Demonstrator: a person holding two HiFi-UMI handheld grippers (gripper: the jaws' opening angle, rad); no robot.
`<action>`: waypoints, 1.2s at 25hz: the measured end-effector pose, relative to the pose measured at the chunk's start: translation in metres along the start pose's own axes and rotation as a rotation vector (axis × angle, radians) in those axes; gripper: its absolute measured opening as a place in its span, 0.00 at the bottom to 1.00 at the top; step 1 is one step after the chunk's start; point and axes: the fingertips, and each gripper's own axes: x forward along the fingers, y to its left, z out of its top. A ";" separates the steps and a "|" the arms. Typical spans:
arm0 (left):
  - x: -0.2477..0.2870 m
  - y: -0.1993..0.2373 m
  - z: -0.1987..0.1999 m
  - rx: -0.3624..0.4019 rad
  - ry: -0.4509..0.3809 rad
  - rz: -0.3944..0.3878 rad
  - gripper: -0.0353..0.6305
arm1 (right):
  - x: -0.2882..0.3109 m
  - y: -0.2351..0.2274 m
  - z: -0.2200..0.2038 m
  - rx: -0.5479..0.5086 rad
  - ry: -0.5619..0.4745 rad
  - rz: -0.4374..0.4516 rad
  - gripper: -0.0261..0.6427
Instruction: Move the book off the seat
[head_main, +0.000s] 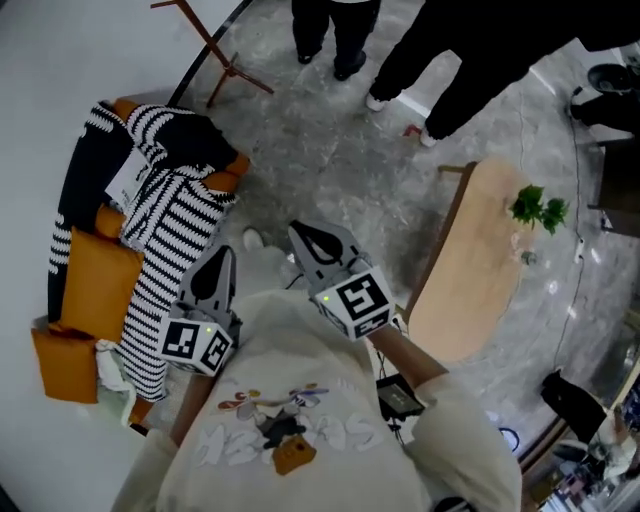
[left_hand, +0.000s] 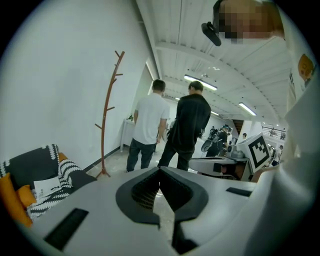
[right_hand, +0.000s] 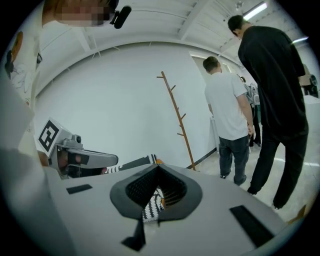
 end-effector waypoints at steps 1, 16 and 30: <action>-0.003 0.006 0.000 -0.005 -0.005 0.011 0.06 | 0.008 0.003 0.001 -0.008 0.007 0.015 0.05; -0.044 0.190 -0.005 -0.139 -0.047 0.159 0.06 | 0.172 0.112 -0.001 -0.147 0.059 0.263 0.05; -0.070 0.340 -0.062 -0.333 -0.048 0.220 0.06 | 0.308 0.228 -0.065 -0.435 0.351 0.500 0.05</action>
